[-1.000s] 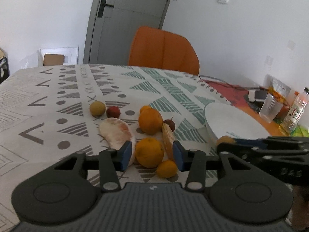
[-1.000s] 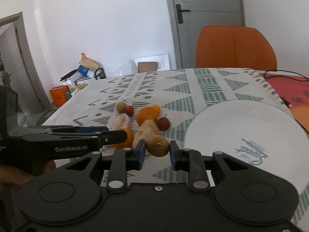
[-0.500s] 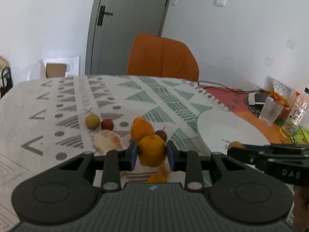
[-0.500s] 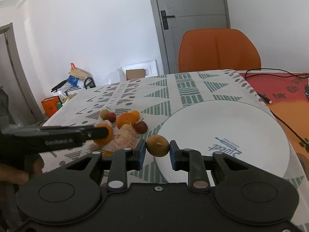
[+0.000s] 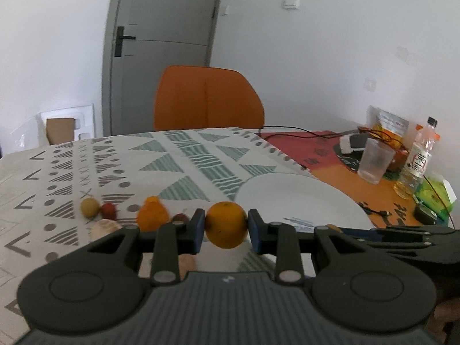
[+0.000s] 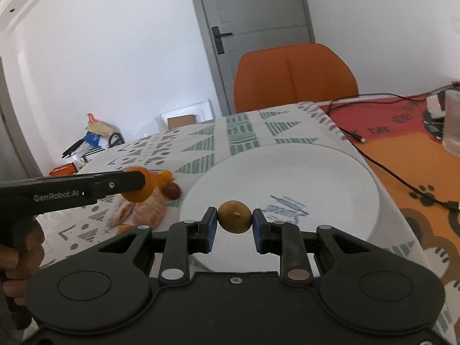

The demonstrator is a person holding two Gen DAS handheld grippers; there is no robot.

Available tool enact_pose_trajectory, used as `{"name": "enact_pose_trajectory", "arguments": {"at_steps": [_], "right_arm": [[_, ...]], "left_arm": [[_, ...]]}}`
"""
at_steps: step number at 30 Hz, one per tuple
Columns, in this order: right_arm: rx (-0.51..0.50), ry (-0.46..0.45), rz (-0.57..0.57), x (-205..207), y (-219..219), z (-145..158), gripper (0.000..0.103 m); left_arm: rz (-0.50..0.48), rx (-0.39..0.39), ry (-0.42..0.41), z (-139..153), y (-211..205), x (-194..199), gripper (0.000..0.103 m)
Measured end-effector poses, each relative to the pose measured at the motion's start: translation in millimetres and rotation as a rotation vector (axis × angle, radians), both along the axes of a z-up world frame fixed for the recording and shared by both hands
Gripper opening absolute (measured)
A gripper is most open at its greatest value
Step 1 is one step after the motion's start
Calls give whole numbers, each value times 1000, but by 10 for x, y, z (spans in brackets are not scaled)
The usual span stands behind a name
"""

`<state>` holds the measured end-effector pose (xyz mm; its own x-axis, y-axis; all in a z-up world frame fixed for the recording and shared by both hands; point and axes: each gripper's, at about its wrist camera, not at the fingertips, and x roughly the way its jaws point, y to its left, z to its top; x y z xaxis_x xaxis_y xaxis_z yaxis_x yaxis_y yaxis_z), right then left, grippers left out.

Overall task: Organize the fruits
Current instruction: 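Carry both fruits onto the white plate and open both tools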

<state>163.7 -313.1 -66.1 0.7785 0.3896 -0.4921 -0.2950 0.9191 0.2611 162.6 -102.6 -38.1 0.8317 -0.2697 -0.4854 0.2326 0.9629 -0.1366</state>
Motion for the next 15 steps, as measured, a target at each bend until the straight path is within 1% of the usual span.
{"name": "enact_pose_trajectory", "arguments": {"at_steps": [5, 8, 12, 15], "right_arm": [[-4, 3, -13, -10, -91, -40, 25], [0, -1, -24, -20, -154, -51, 25], [22, 6, -59, 5, -306, -67, 25], [24, 4, -88, 27, -424, -70, 25]], "left_arm": [[-28, 1, 15, -11, -183, 72, 31], [-52, 18, 15, -7, -308, 109, 31], [-82, 30, 7, 3, -453, 136, 31], [-95, 33, 18, -22, -532, 182, 31]]}}
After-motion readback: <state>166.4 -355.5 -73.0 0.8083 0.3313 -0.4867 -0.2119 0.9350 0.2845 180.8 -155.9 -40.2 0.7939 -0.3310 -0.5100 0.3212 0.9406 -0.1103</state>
